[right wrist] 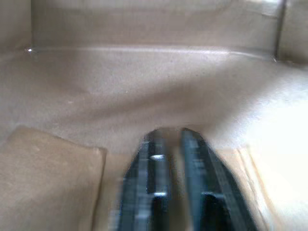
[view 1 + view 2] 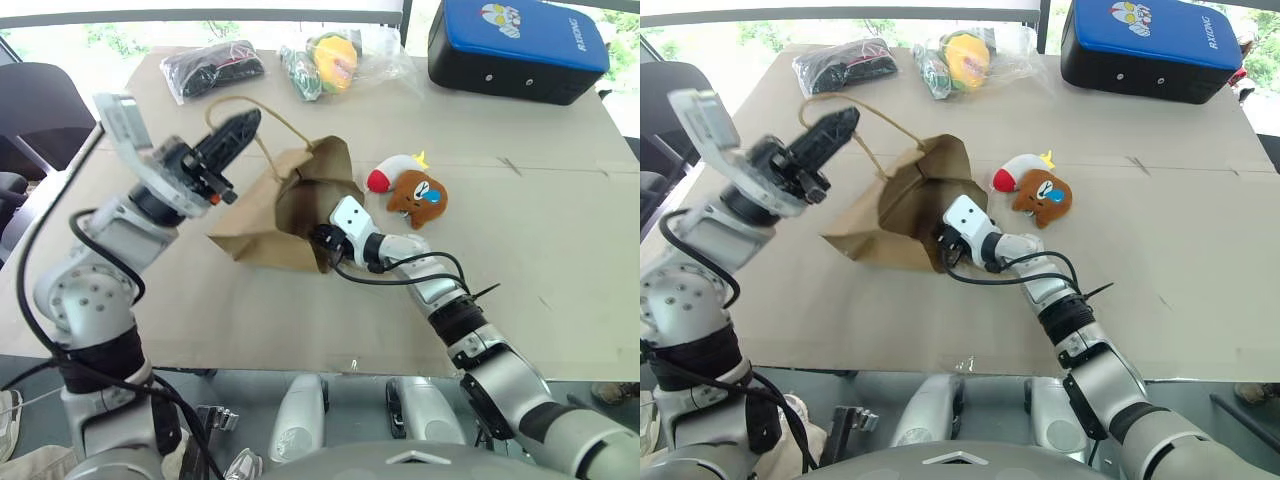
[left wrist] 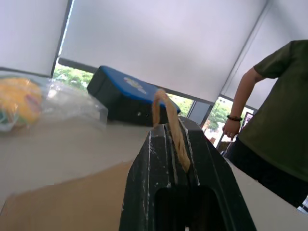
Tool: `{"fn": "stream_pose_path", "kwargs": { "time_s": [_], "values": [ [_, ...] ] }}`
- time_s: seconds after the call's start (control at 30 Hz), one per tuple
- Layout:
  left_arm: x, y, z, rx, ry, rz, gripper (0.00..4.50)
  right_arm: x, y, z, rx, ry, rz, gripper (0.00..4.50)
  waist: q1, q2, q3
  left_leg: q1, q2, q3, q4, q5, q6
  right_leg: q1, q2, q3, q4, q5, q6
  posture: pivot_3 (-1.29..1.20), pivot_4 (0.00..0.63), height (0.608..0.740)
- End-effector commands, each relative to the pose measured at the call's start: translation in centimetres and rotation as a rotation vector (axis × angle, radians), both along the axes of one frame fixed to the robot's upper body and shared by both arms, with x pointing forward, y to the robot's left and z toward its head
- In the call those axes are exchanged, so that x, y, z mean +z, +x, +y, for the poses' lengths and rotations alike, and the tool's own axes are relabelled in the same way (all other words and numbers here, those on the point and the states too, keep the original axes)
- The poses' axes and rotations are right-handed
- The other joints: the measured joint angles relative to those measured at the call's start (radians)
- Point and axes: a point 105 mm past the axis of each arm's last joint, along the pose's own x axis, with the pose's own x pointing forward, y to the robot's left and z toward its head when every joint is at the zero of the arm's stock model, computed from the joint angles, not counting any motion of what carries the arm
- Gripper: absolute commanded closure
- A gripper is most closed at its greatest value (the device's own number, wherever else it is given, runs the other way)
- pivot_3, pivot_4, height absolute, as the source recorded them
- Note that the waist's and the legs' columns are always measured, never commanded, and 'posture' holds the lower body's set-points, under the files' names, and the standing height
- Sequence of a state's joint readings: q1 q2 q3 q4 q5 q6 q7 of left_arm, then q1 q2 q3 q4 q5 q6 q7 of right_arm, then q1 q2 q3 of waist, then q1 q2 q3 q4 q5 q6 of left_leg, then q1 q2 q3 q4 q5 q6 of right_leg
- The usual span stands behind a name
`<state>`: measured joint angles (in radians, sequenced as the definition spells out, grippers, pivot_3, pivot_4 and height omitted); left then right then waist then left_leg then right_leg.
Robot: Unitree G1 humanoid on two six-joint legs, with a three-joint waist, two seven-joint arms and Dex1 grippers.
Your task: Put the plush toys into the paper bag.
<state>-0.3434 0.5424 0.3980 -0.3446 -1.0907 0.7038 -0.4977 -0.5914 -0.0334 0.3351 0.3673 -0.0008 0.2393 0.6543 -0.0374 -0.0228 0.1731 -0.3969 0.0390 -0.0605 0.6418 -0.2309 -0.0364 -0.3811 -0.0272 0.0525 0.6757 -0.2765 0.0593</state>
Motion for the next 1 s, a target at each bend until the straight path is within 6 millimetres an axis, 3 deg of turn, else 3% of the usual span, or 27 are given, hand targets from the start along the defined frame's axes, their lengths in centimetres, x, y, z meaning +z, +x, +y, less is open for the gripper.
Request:
{"fn": "stream_pose_path", "kwargs": {
  "time_s": [0.03,0.13,0.2,0.3,0.37,0.47,0.53,0.67,0.8,0.87,1.0],
  "values": [
    [0.6,-0.7,-0.9,0.006,0.004,-0.089,4.50,4.3,-0.6,-2.0,-0.030,0.085,-0.073,1.70,0.002,0.000,0.001,0.000,0.000,0.000,0.000,0.000,0.000,0.000,0.000,0.000,0.000,0.000,0.000,0.00,0.150,0.740],
    [0.4,-0.8,-1.2,0.013,-0.010,-0.110,4.50,8.2,-2.1,-4.0,-0.025,0.141,-0.120,0.28,0.002,0.000,0.002,-0.002,0.000,0.000,0.000,0.000,0.000,-0.001,0.000,0.000,-0.001,0.000,0.000,0.00,0.150,0.740],
    [0.4,-0.8,-1.3,0.015,-0.012,-0.111,4.50,10.3,-3.5,-5.6,-0.011,0.159,-0.124,0.28,0.000,0.001,0.002,-0.003,0.000,0.000,0.000,0.000,0.000,-0.002,0.000,0.000,-0.001,0.000,0.000,0.00,0.150,0.740],
    [0.4,-0.8,-1.4,0.013,-0.019,-0.114,4.50,11.9,-3.0,-8.5,-0.114,0.153,-0.132,0.28,-0.001,0.000,0.002,-0.002,0.000,0.000,-0.002,0.000,0.000,-0.002,0.000,0.000,-0.002,0.000,0.000,0.00,0.150,0.740],
    [0.5,-0.8,-1.4,0.011,-0.022,-0.117,4.50,11.8,-2.1,-10.0,-0.191,0.122,-0.120,0.28,-0.002,0.000,0.002,-0.002,0.000,0.000,-0.003,0.000,0.000,-0.002,0.000,0.000,-0.003,0.000,0.000,0.00,0.150,0.740],
    [0.6,-0.6,-1.6,0.003,-0.039,-0.121,4.50,8.1,1.7,-13.8,-0.399,-0.064,-0.061,0.28,-0.003,0.000,0.002,-0.002,0.000,0.001,-0.003,0.000,0.000,-0.002,0.000,0.001,-0.003,0.000,0.000,0.00,0.150,0.740],
    [0.6,-0.4,-1.7,0.000,-0.040,-0.122,4.50,5.9,3.7,-14.8,-0.464,-0.123,-0.017,0.28,-0.003,0.000,0.002,-0.002,-0.001,0.002,-0.003,0.000,0.000,-0.002,0.000,0.001,-0.004,0.000,0.000,0.00,0.150,0.740],
    [0.8,-0.3,-2.1,-0.011,-0.040,-0.131,4.50,3.5,5.8,-15.5,-0.483,-0.223,-0.035,1.57,-0.006,0.000,0.002,-0.002,-0.001,0.002,-0.005,0.000,0.000,-0.003,0.000,0.001,-0.006,0.000,0.000,0.00,0.150,0.740],
    [0.9,-0.5,-2.1,-0.016,-0.044,-0.135,4.50,4.6,5.4,-15.6,-0.428,-0.190,-0.091,3.32,-0.004,0.000,0.002,-0.002,0.000,0.002,-0.006,0.000,0.000,-0.003,0.000,0.002,-0.007,0.000,0.000,0.00,0.150,0.740],
    [1.1,-0.6,-2.2,-0.022,-0.067,-0.131,4.50,6.3,4.8,-16.1,-0.414,-0.141,-0.137,4.31,-0.001,0.000,0.002,-0.003,0.000,0.002,-0.006,0.000,0.000,-0.003,0.000,0.002,-0.008,0.000,0.000,0.00,0.150,0.740],
    [1.4,-0.7,-2.7,-0.051,-0.109,-0.119,4.50,12.2,1.3,-15.3,-0.265,0.033,-0.228,4.41,0.002,0.001,0.004,-0.005,0.000,0.001,-0.006,0.000,0.000,-0.003,-0.001,0.000,-0.009,0.000,0.000,0.00,0.150,0.740]
  ]
}}
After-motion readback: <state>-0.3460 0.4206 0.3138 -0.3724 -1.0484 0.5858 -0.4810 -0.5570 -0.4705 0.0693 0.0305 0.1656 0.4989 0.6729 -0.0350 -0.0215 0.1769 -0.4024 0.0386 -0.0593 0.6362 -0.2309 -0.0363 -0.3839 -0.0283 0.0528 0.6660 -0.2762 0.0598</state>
